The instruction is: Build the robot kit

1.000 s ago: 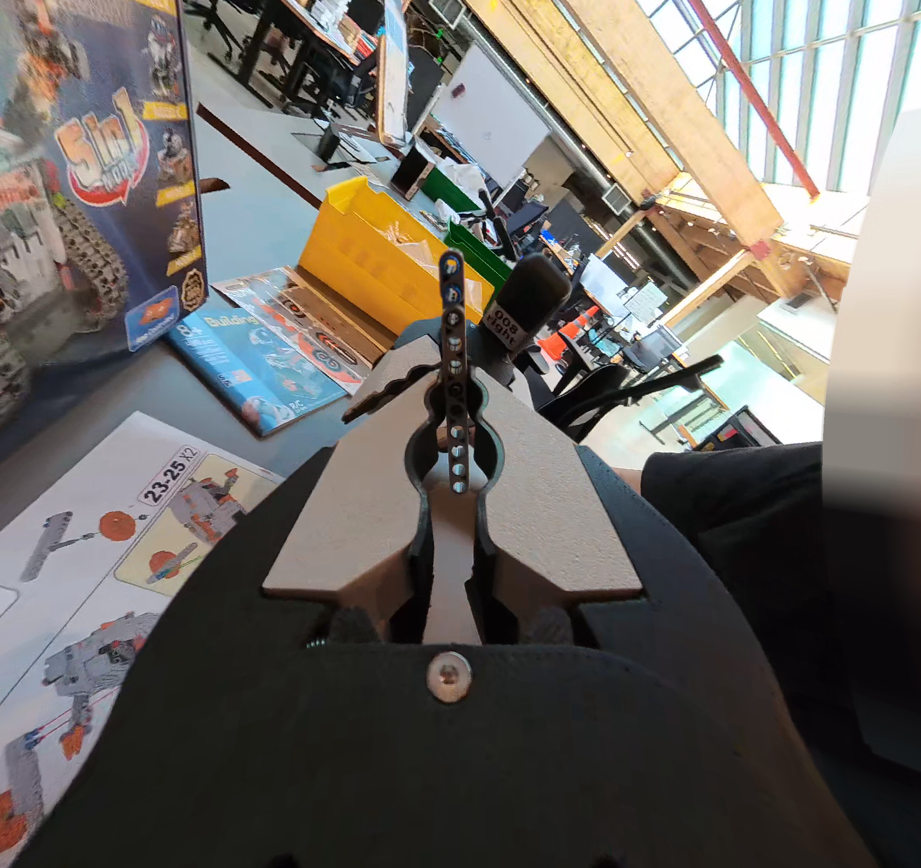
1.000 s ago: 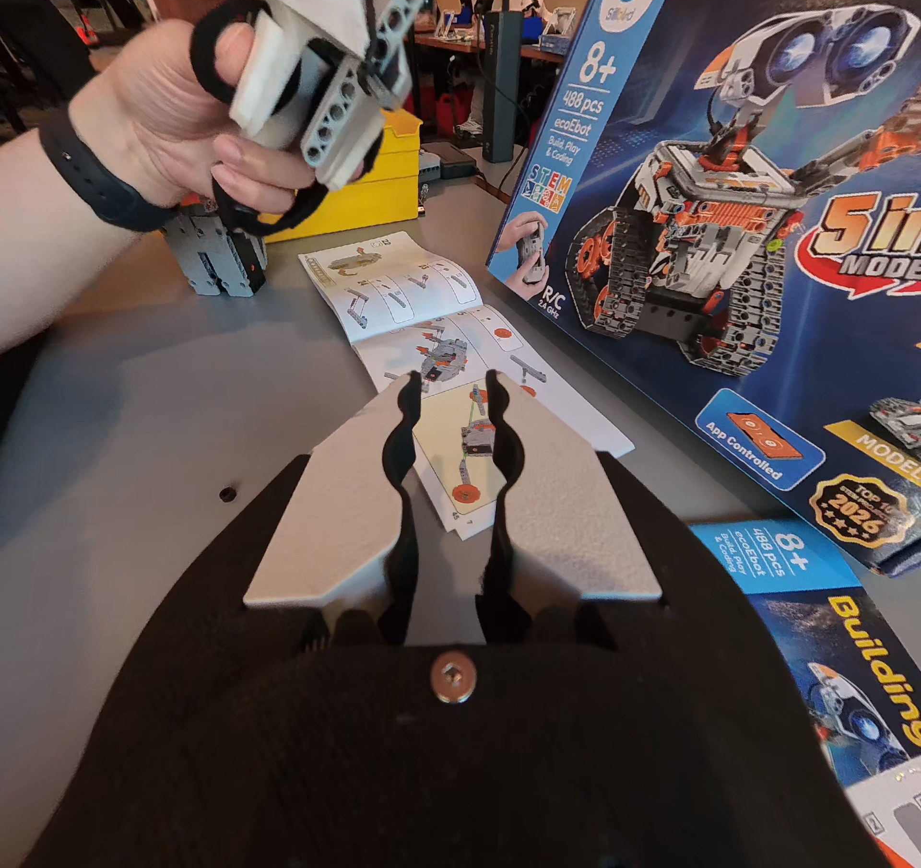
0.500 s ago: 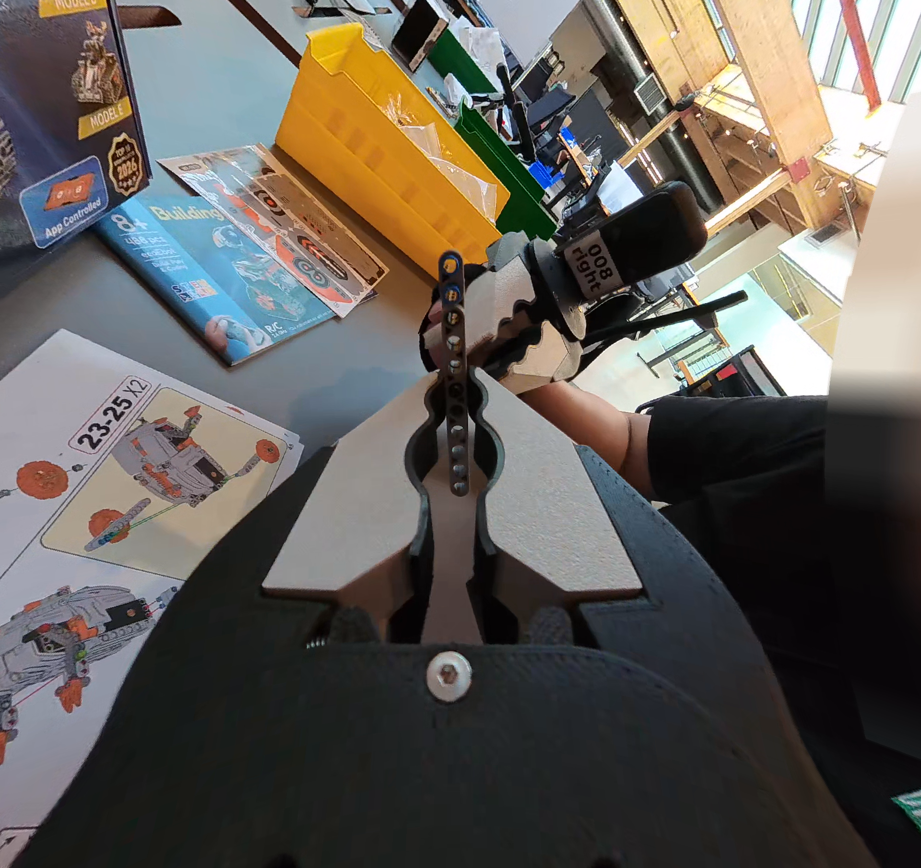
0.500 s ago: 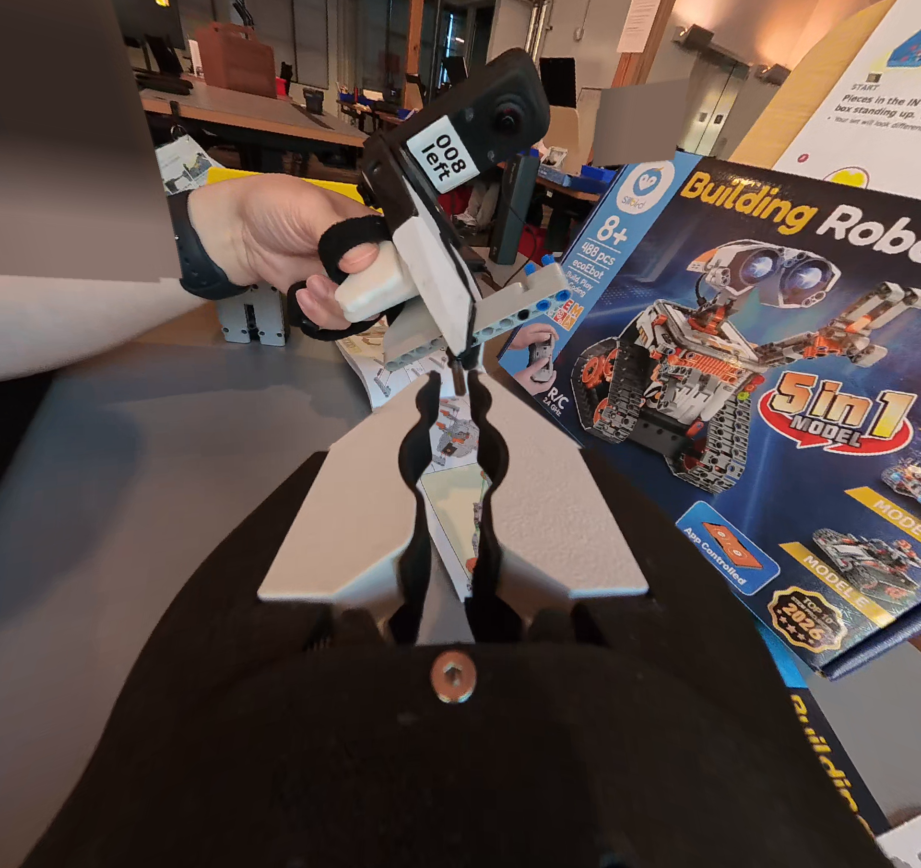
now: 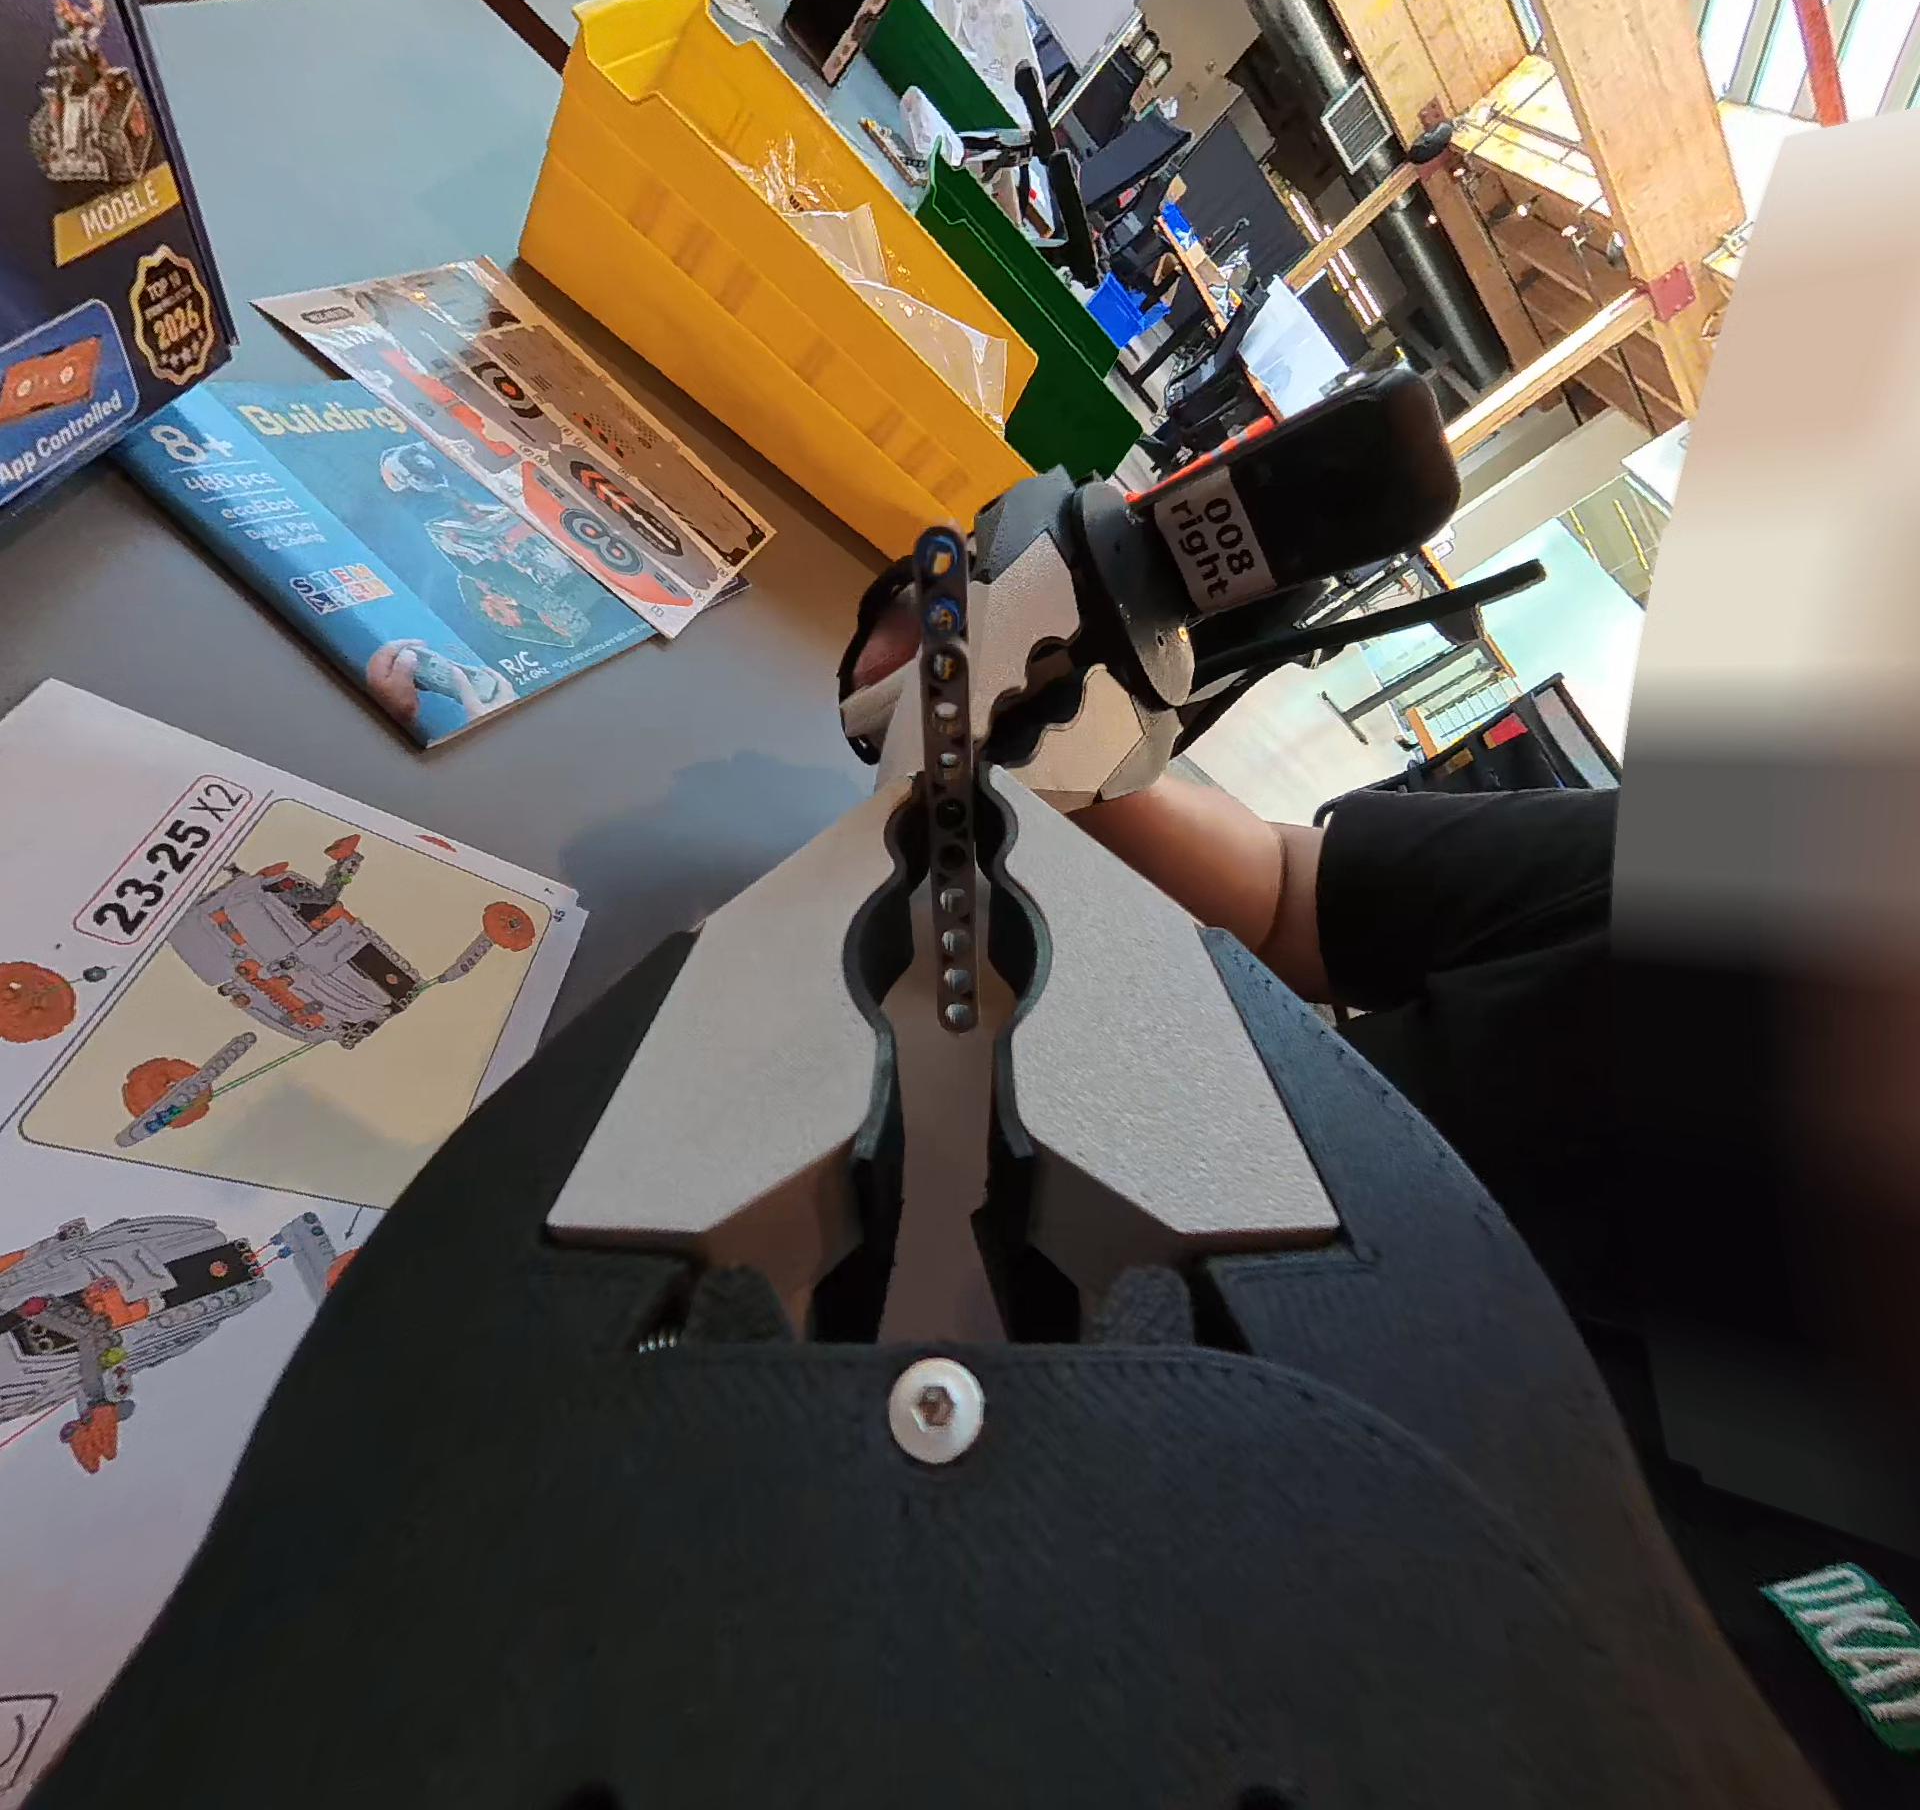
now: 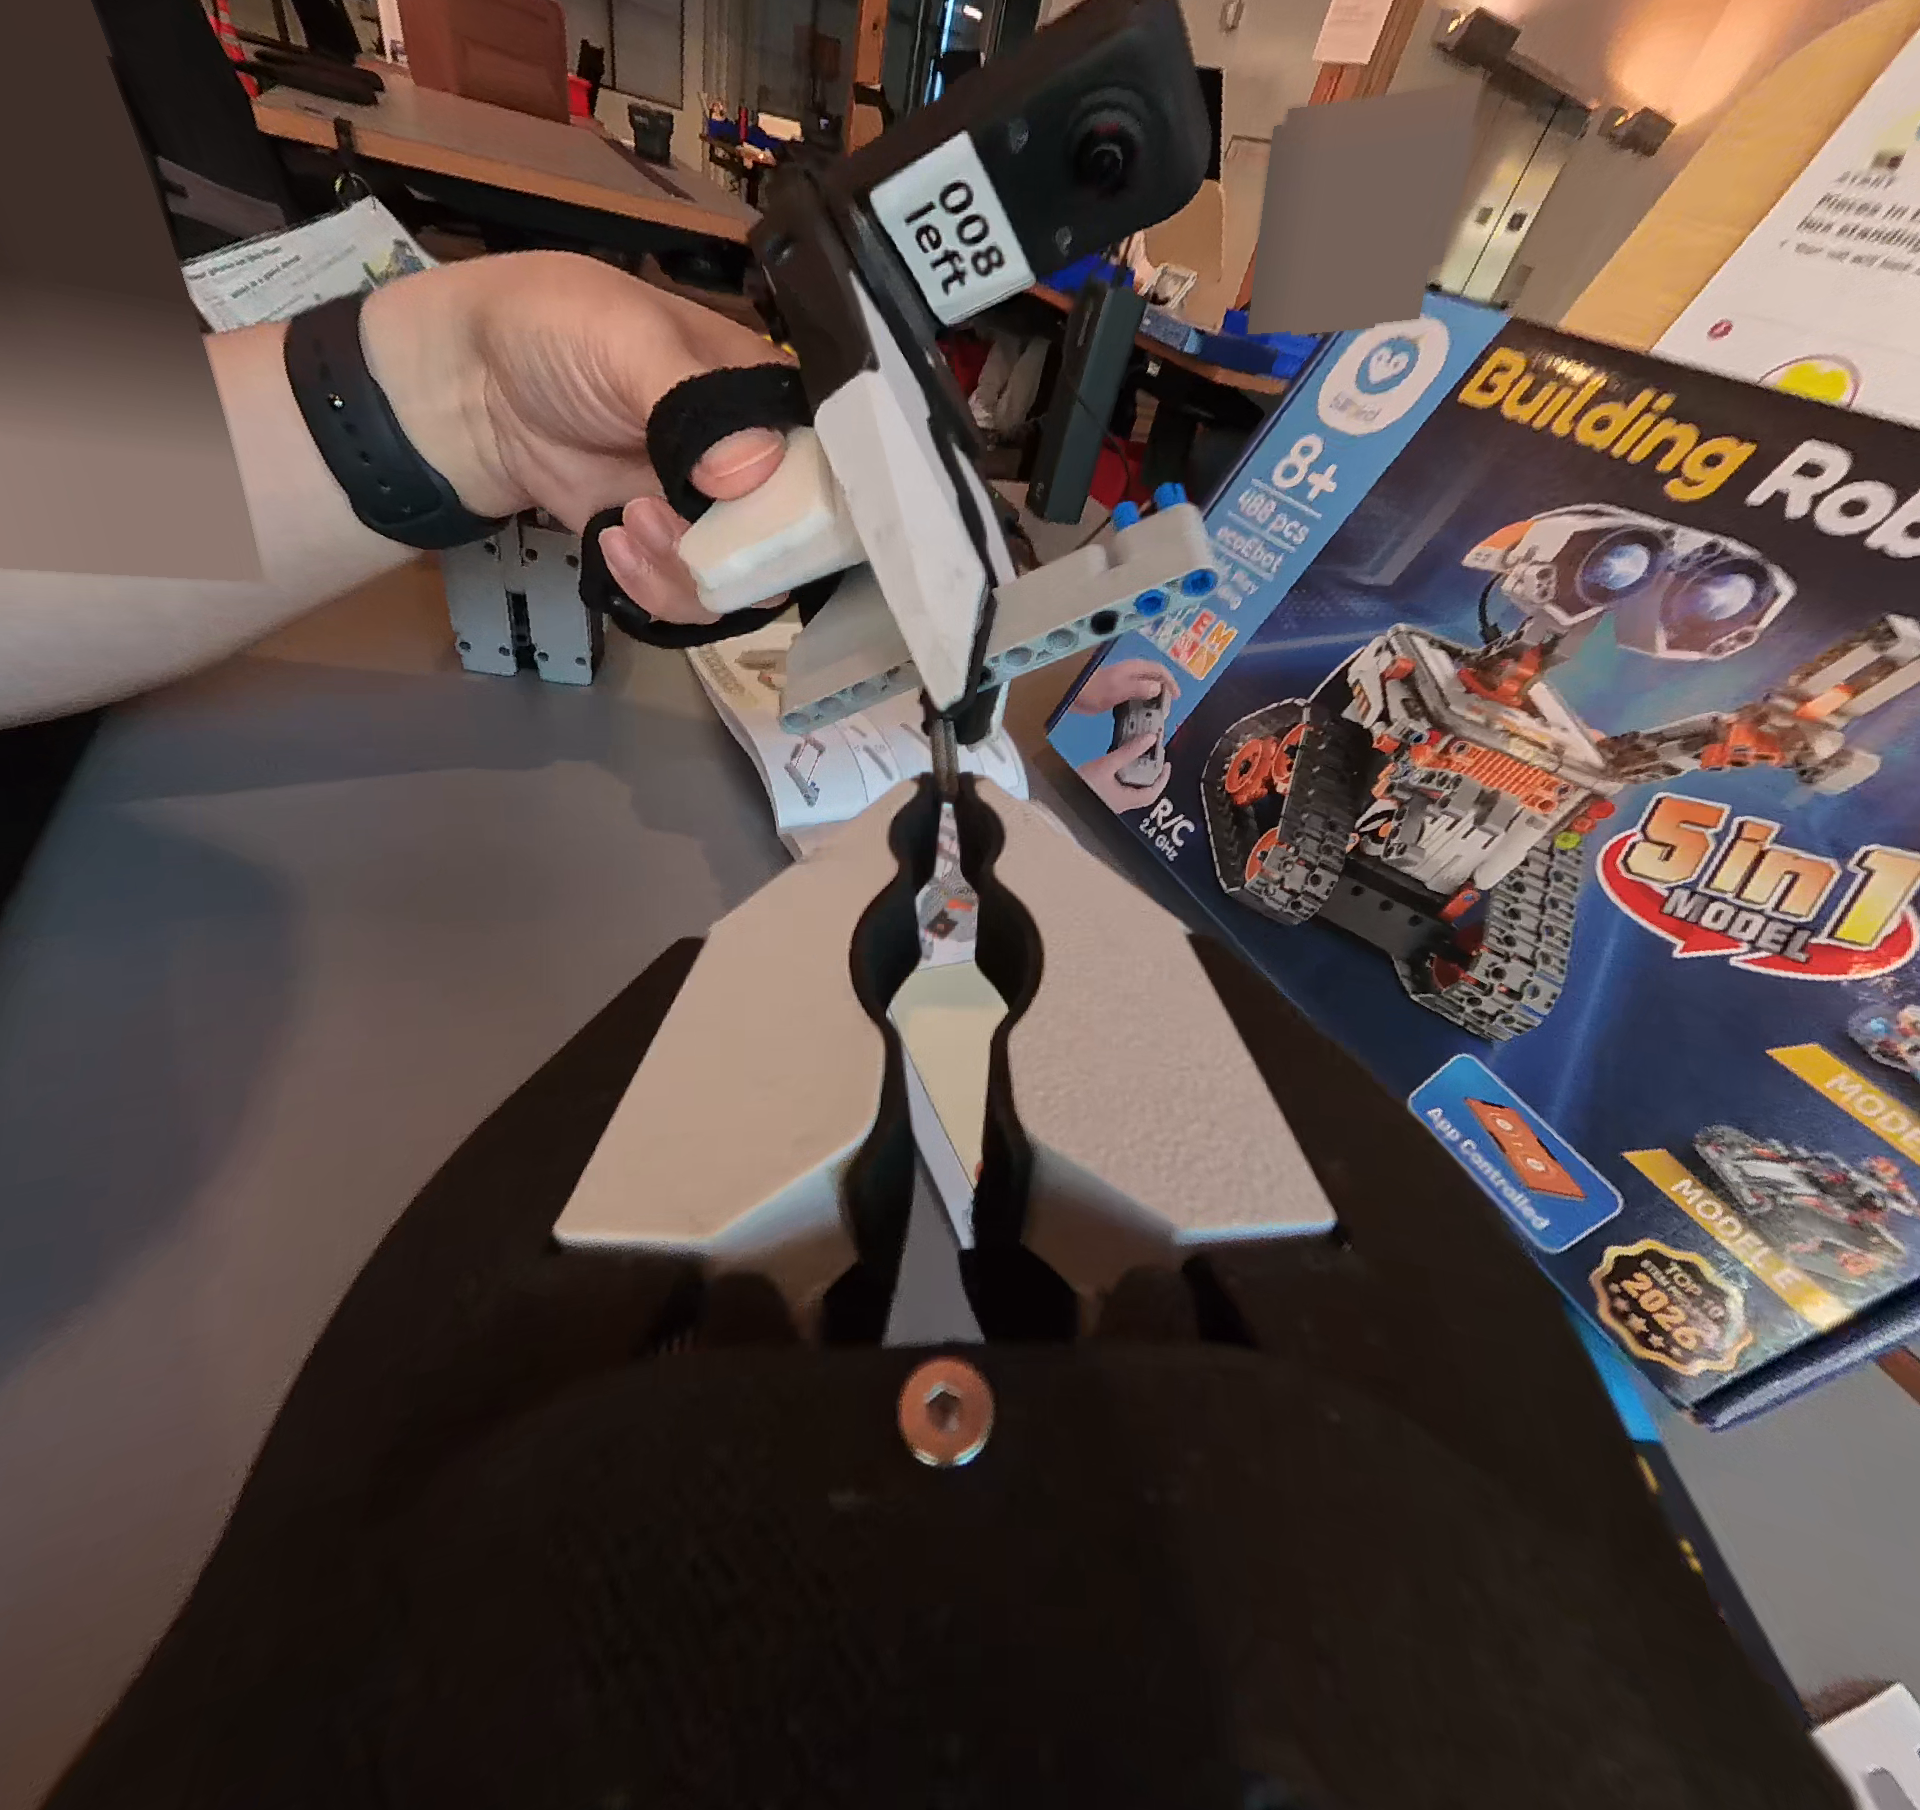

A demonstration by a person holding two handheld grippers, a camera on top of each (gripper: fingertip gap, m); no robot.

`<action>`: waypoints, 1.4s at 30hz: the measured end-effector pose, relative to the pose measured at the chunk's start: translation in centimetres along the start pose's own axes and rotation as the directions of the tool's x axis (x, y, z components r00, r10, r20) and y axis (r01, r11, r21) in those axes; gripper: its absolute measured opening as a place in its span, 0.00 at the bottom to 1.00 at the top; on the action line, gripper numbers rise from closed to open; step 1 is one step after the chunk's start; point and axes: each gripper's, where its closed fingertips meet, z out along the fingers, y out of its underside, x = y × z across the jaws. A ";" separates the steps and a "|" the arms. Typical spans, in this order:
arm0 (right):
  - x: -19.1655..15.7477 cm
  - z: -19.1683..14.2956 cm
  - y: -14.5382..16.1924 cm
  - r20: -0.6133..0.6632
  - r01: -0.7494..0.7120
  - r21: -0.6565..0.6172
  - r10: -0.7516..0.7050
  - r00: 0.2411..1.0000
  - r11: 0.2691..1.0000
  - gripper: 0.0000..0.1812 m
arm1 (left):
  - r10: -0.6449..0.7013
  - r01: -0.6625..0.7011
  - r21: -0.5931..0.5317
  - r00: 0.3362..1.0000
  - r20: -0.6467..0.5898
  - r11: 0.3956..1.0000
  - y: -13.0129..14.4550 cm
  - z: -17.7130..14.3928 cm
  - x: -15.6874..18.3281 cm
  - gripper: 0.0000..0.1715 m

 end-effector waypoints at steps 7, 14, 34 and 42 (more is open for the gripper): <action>-0.1 -0.6 -1.7 -0.017 0.016 0.048 -0.016 1.000 0.999 0.01 | 0.022 -0.022 0.016 1.000 -0.019 1.000 -0.7 -0.3 1.4 0.05; 0.5 -1.2 -2.2 -0.041 0.022 0.072 -0.020 0.999 0.997 0.01 | 0.031 -0.031 0.045 1.000 0.000 0.999 -1.2 -0.8 1.5 0.07; 11.7 -8.0 0.7 -0.445 -0.109 0.173 0.176 0.878 0.979 0.17 | 0.149 -0.220 0.316 0.961 0.234 0.923 -6.9 -7.0 5.2 0.03; 17.3 -12.3 5.9 -0.585 -0.240 0.151 0.282 0.761 0.959 0.16 | 0.157 -0.248 0.396 0.956 0.250 0.884 -7.9 -9.4 7.6 0.03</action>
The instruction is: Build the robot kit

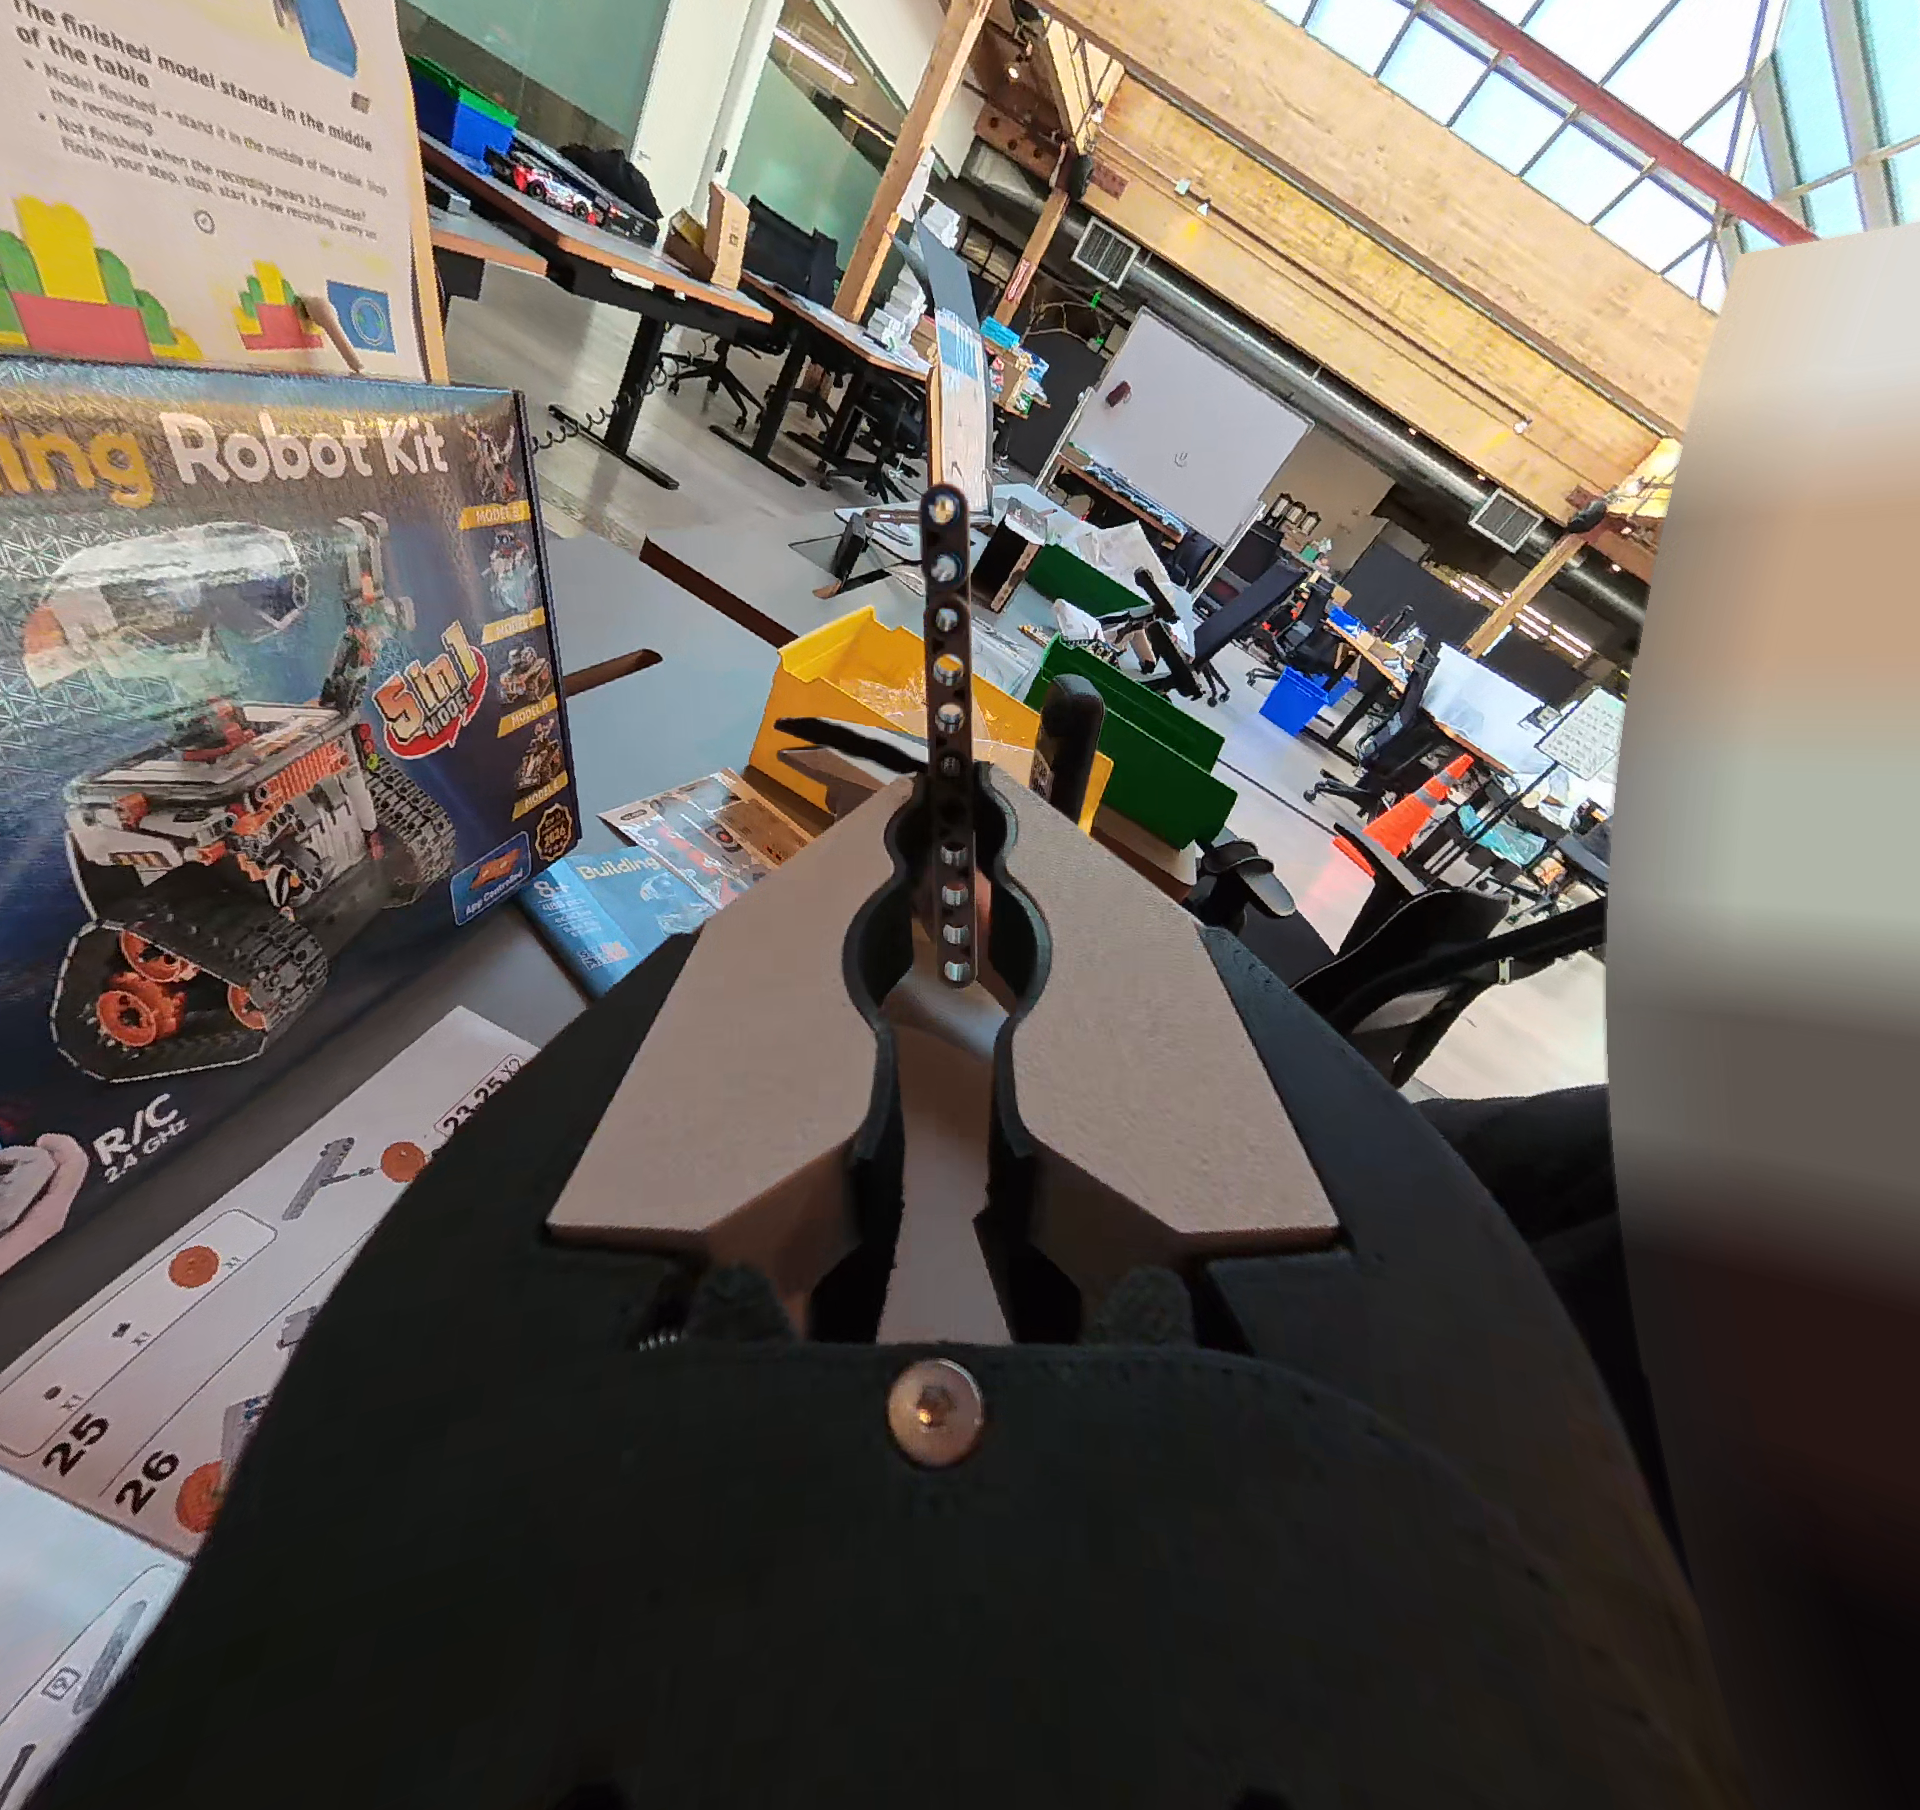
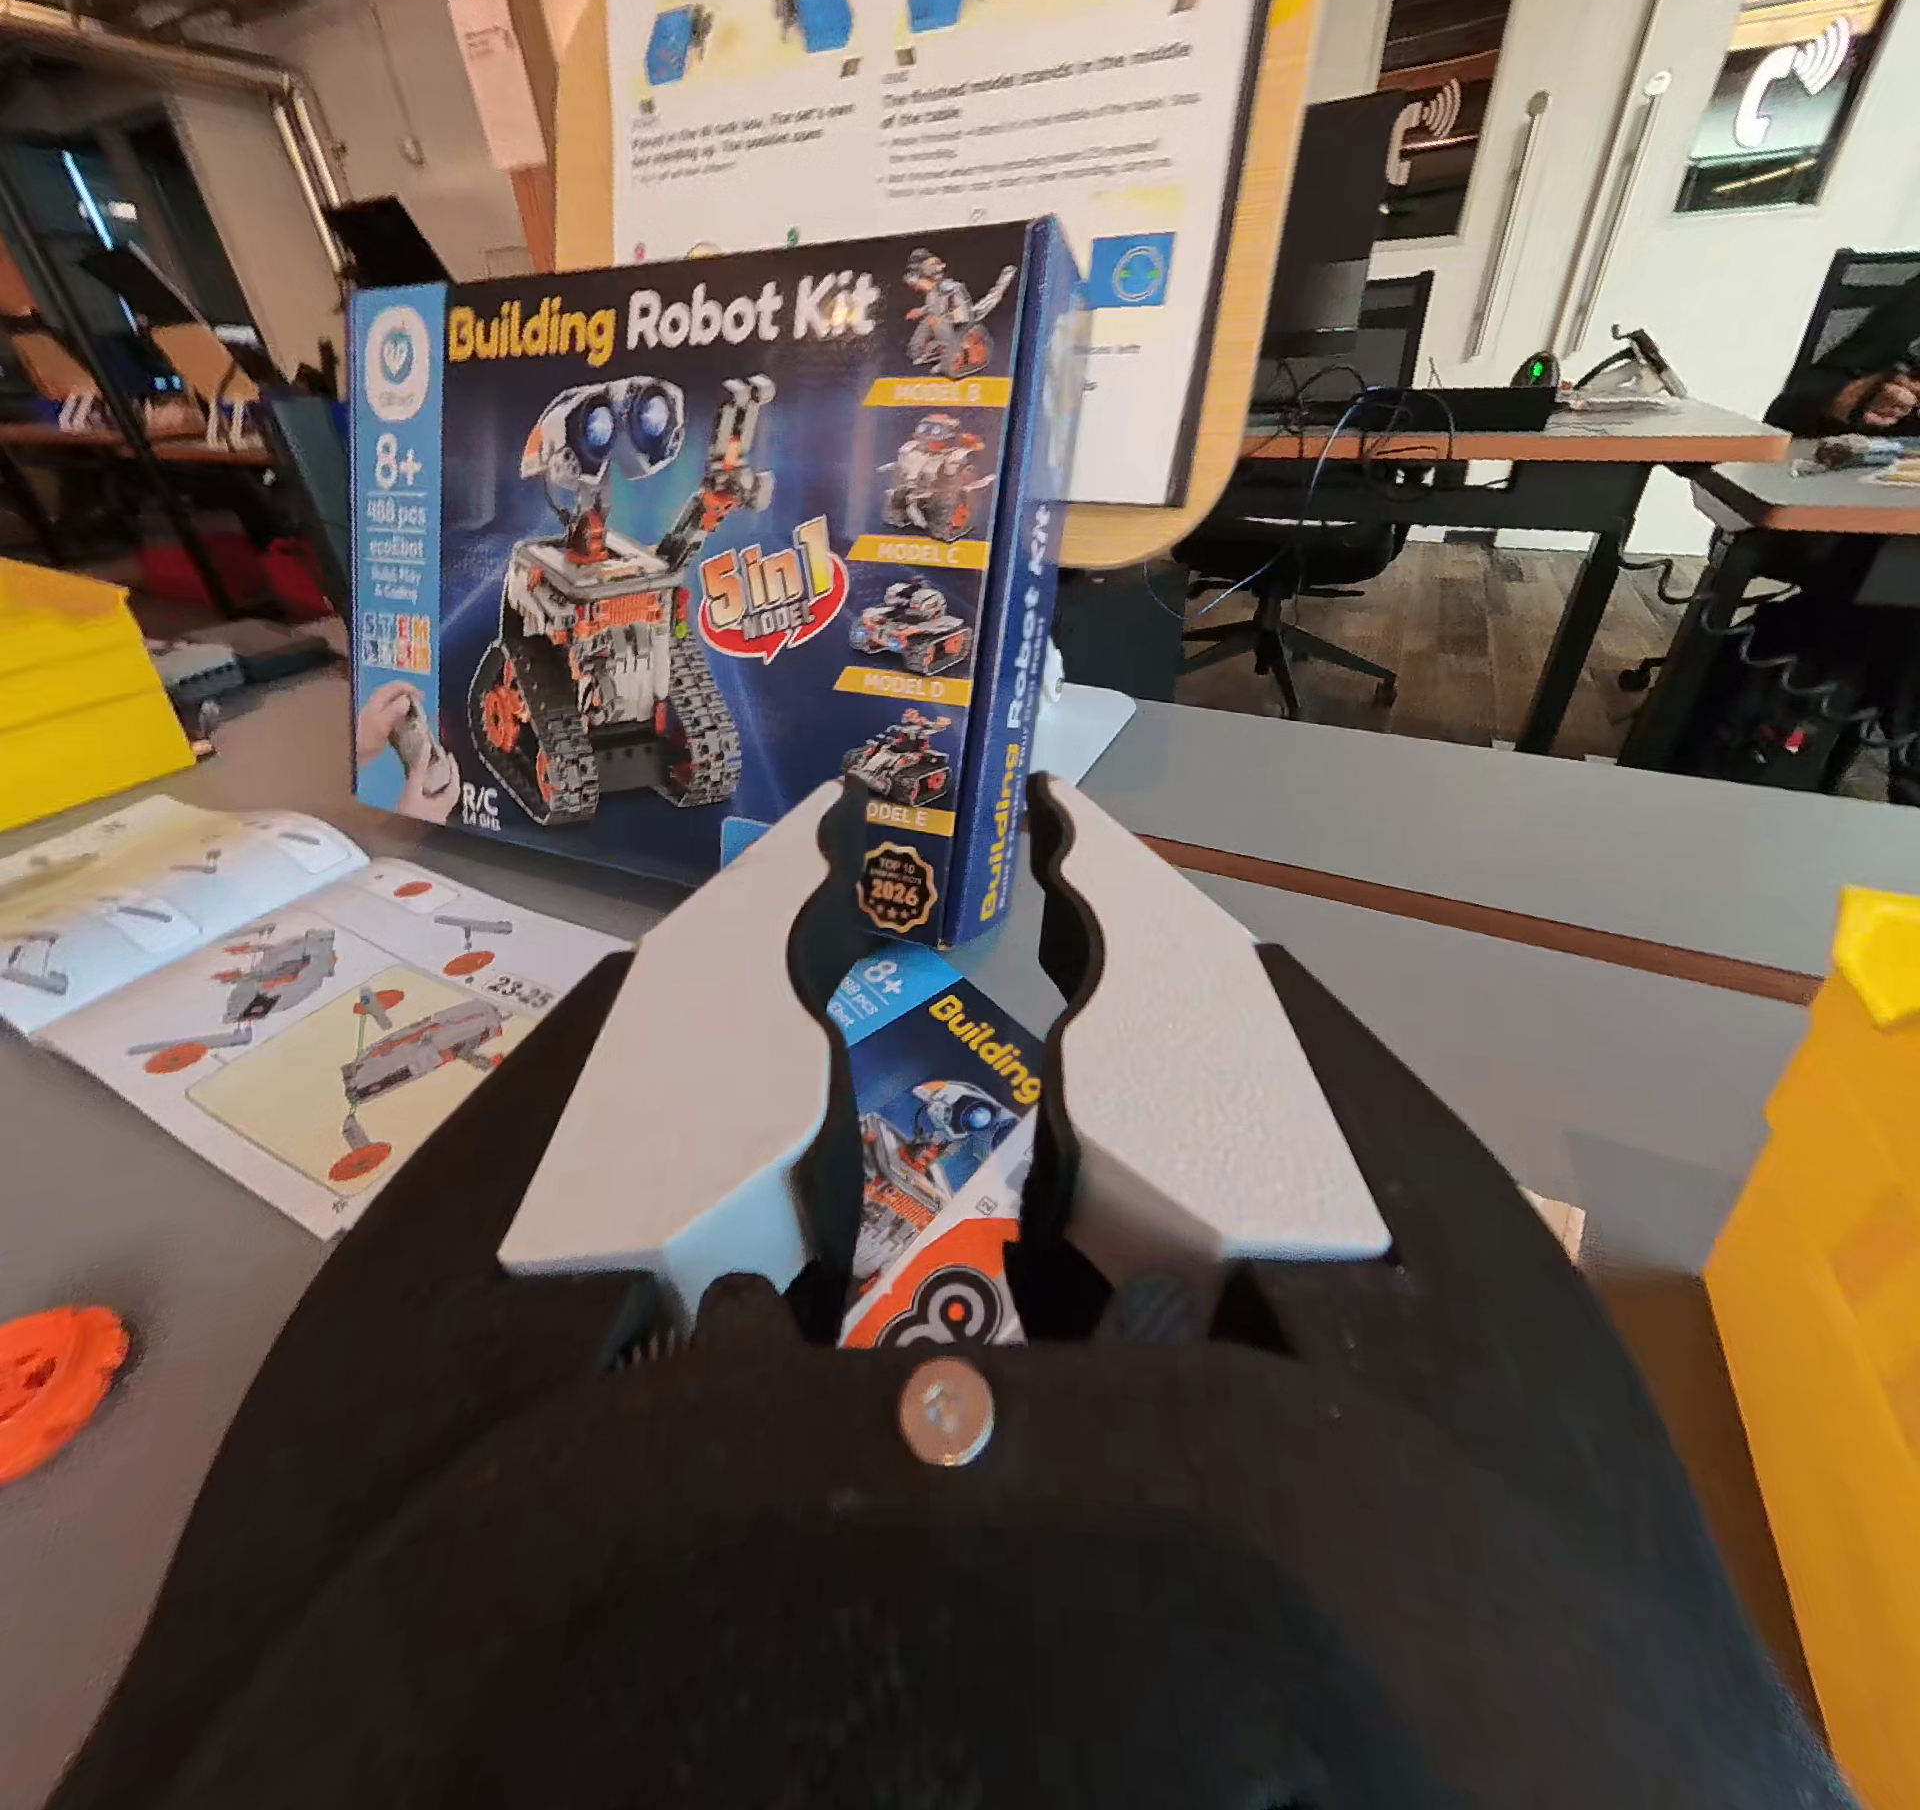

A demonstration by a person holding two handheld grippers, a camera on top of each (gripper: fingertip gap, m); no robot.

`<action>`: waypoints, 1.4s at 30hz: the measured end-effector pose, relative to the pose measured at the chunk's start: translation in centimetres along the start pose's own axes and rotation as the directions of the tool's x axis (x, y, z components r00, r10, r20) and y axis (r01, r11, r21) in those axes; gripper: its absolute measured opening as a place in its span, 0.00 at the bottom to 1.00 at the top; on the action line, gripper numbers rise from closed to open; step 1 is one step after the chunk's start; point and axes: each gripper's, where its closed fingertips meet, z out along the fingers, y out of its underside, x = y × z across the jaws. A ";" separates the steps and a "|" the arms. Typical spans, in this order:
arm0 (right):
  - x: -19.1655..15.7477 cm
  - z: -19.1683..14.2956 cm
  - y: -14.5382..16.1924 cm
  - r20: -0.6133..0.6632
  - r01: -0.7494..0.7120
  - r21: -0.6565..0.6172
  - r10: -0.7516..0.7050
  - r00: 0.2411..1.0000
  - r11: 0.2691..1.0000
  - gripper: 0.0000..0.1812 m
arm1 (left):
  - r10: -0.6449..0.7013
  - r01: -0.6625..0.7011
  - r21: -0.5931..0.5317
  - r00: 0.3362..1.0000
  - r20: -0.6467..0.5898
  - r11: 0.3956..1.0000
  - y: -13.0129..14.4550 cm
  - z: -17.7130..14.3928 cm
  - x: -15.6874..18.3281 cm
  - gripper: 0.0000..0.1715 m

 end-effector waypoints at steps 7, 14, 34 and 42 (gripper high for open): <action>3.1 -1.4 -0.6 -0.043 -0.177 0.097 0.182 0.982 0.979 0.13 | -0.031 0.032 0.040 0.999 -0.027 0.999 -0.8 -0.6 0.6 0.03; 4.3 -1.6 -0.4 -0.022 -0.350 0.133 0.356 0.934 0.927 0.08 | 0.011 -0.010 0.069 1.000 -0.017 0.998 -1.7 -1.5 1.8 0.03; -0.3 0.9 2.1 0.021 -0.058 -0.081 0.060 0.998 0.995 0.05 | 0.052 -0.053 0.089 0.999 0.013 0.995 -2.5 -2.5 2.8 0.03; -1.2 1.2 2.5 0.044 -0.009 -0.106 0.014 0.999 0.994 0.05 | 0.053 -0.055 0.090 0.998 0.017 0.994 -2.5 -2.4 2.7 0.03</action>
